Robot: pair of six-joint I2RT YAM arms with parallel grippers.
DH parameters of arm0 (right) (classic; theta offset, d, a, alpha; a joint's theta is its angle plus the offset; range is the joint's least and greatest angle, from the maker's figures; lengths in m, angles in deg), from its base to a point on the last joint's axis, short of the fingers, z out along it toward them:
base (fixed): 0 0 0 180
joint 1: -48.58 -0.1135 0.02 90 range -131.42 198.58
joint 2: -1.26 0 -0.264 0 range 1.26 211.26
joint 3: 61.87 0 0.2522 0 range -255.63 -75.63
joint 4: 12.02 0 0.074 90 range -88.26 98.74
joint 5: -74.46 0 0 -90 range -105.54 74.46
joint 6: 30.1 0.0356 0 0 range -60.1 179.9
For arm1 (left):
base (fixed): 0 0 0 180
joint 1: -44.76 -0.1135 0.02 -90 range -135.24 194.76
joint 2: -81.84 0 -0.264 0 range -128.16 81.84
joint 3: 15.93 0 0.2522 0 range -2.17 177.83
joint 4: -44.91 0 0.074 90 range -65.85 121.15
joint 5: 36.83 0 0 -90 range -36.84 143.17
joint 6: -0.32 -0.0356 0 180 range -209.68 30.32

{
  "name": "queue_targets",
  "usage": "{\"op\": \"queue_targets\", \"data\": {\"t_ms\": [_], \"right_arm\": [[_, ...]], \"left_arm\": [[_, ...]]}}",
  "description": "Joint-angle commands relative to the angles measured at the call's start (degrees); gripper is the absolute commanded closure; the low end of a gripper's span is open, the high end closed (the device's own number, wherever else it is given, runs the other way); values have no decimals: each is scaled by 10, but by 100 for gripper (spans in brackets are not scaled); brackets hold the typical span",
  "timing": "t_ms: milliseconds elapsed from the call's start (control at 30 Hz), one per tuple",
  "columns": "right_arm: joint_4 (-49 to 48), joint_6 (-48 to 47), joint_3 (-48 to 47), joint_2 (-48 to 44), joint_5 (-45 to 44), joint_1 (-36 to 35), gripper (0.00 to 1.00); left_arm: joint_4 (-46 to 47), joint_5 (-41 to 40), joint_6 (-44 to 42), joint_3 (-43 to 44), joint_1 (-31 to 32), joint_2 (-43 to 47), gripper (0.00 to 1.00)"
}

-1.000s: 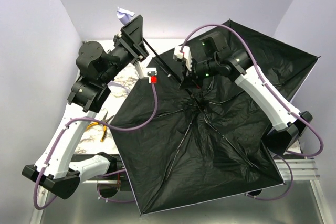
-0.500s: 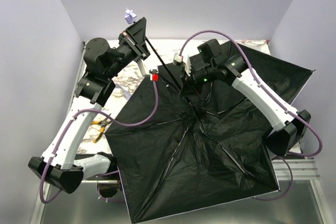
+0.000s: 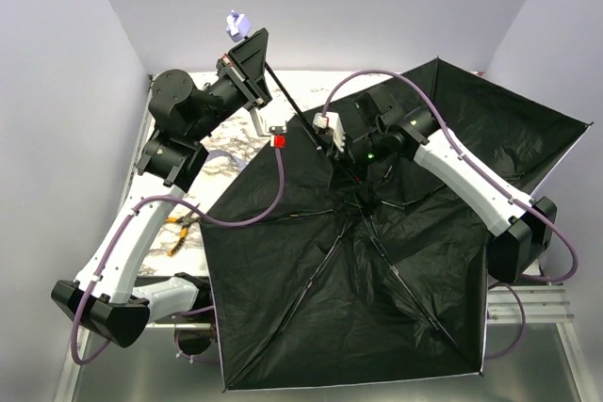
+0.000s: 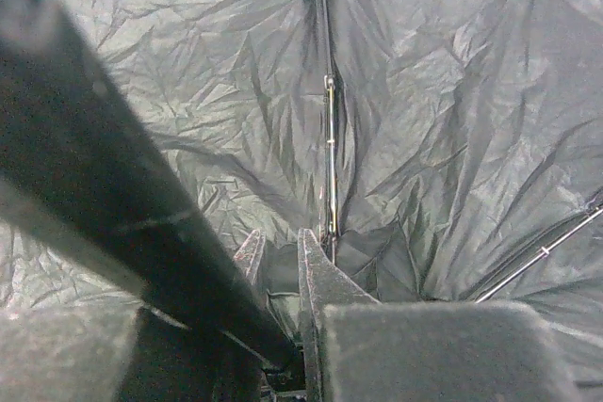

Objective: Open the umbrella

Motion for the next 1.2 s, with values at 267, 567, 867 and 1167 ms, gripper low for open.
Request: {"op": "queue_targets", "data": {"t_ms": [267, 567, 867, 1167], "right_arm": [[-2, -52, -55, 12, -104, 11, 44], [-262, 112, -189, -20, -106, 12, 14], [-488, 230, -278, -35, -78, 12, 9], [-513, 288, -289, -61, -24, 11, 9]], "left_arm": [[125, -39, -57, 4, -14, 23, 100], [90, -128, -47, -70, -13, 33, 100], [70, -279, 21, 17, -10, -51, 100], [-89, -437, 231, 227, -4, -155, 100]]}}
